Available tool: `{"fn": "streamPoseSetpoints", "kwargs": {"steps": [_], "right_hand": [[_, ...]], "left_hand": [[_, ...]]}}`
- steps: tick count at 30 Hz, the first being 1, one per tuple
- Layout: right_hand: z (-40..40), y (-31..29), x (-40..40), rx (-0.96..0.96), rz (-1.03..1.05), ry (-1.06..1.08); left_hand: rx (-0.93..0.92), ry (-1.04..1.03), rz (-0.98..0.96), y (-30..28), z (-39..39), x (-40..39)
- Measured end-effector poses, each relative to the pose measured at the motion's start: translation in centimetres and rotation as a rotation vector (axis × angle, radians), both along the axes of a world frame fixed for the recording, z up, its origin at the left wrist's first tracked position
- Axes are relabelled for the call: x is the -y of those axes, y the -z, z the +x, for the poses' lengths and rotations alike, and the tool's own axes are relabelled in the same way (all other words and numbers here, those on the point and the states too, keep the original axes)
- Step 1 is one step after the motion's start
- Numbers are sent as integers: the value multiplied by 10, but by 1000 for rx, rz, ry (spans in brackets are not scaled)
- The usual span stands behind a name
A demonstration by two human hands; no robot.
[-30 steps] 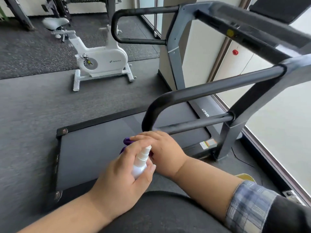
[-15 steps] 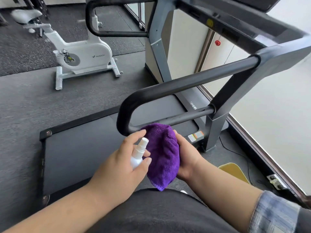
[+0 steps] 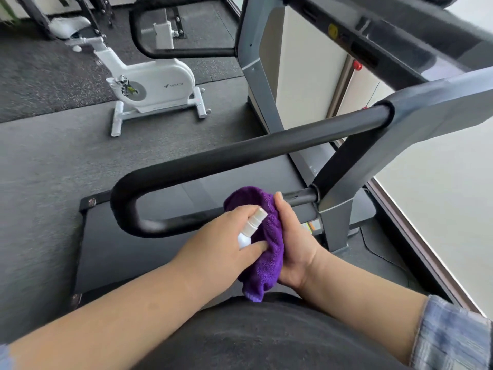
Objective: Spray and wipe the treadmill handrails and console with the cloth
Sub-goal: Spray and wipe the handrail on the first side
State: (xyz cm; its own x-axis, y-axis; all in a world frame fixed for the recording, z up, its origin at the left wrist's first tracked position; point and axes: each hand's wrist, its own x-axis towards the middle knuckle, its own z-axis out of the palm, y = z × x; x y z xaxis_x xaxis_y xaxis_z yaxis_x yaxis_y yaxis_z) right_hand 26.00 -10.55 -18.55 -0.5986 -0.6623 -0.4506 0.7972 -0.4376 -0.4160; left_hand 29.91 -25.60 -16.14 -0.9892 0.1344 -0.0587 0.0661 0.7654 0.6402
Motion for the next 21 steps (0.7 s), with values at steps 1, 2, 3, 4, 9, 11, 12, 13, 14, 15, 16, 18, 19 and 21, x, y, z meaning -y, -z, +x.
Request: {"fn": "streamPoseSetpoints", "kwargs": {"steps": [1, 2, 3, 4, 9, 11, 12, 13, 14, 15, 16, 18, 19, 21], "right_hand": [[-8, 1, -8, 1, 16, 9], [-16, 2, -15, -9, 30, 15], [-24, 3, -22, -29, 34, 23], [-32, 3, -28, -56, 33, 40], [-79, -9, -63, -266, 311, 278], [-95, -7, -77, -525, 655, 349], [-100, -3, -83, -682, 803, 373], [-105, 2, -87, -843, 885, 376], [-109, 9, -90, -988, 913, 345], [-114, 17, -92, -1119, 945, 274], [-120, 29, -94, -1248, 1006, 158], [-129, 53, -93, -1496, 1245, -213], [-128, 65, -91, -1587, 1379, -393], [-118, 82, -83, -1694, 1541, -531]], "left_hand": [[-6, -23, 5, 0, -3, -8], [-21, -50, 10, -1, -3, -15], [-42, -79, 15, -2, -2, -21], [-62, -113, 21, -3, 0, -26], [-69, -334, 60, 1, 14, -37], [-61, -386, 68, 2, 19, -39], [-57, -406, 75, 2, 21, -40], [-56, -423, 81, 2, 22, -41], [-55, -436, 86, 1, 23, -41], [-51, -447, 91, 0, 23, -42], [-42, -455, 95, 0, 24, -42], [-27, -468, 95, -1, 25, -43], [-22, -471, 89, 0, 25, -44], [-8, -474, 62, 1, 27, -43]]}}
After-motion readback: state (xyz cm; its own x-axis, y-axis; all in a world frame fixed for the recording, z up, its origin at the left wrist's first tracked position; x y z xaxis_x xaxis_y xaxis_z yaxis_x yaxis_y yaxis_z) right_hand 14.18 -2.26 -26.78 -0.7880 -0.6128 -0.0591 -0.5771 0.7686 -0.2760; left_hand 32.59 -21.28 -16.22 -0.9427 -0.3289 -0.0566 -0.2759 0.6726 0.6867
